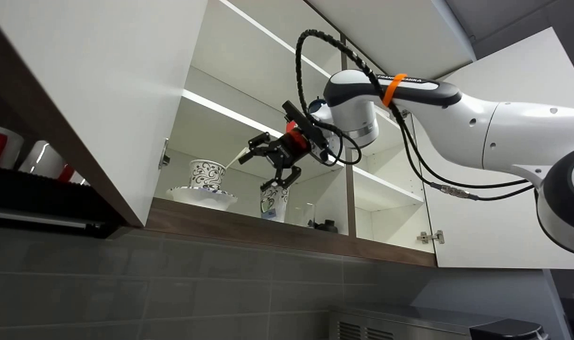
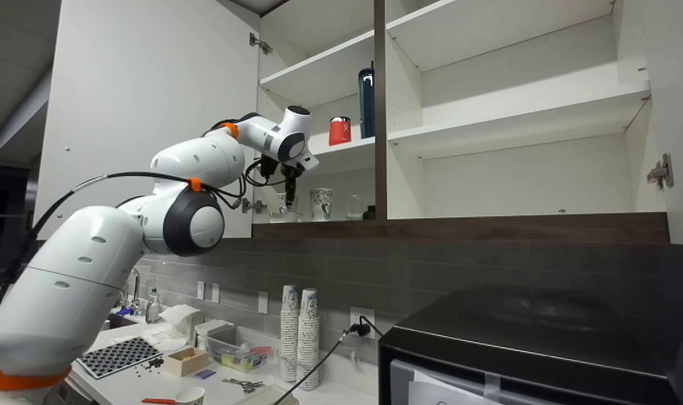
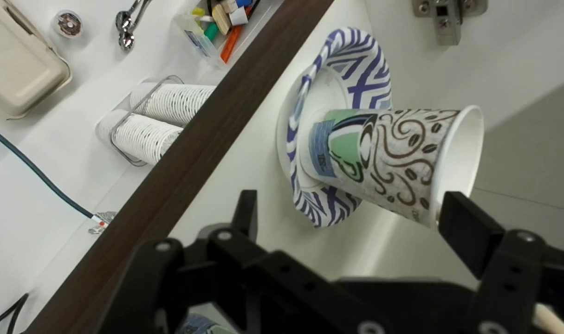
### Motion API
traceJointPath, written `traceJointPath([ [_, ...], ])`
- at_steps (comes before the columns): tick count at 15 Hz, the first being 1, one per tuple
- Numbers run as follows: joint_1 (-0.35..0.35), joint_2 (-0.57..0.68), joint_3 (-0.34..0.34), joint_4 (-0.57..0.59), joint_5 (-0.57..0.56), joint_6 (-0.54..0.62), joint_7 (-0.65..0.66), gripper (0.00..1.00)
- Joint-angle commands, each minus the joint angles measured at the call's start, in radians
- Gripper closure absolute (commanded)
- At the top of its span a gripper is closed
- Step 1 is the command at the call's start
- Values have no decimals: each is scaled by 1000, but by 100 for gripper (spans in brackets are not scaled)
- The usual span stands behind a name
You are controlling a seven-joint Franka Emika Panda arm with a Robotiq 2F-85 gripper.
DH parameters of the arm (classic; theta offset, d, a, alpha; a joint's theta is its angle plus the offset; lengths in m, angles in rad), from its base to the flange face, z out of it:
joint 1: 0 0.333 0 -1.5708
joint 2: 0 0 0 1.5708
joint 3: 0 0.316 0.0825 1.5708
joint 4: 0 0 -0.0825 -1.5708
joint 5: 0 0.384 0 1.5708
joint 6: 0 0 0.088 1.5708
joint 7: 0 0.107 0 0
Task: Put the chopsticks in the cup, then put the bowl in the top cabinet
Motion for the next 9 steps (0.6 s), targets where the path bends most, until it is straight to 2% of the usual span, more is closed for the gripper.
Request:
traceJointPath([
  [1, -78, -55, 37, -42, 135, -43, -118, 0],
  [6, -174, -136, 53, -123, 313, -106, -309, 0],
  [9, -217, -194, 42, -210, 389, -148, -402, 0],
])
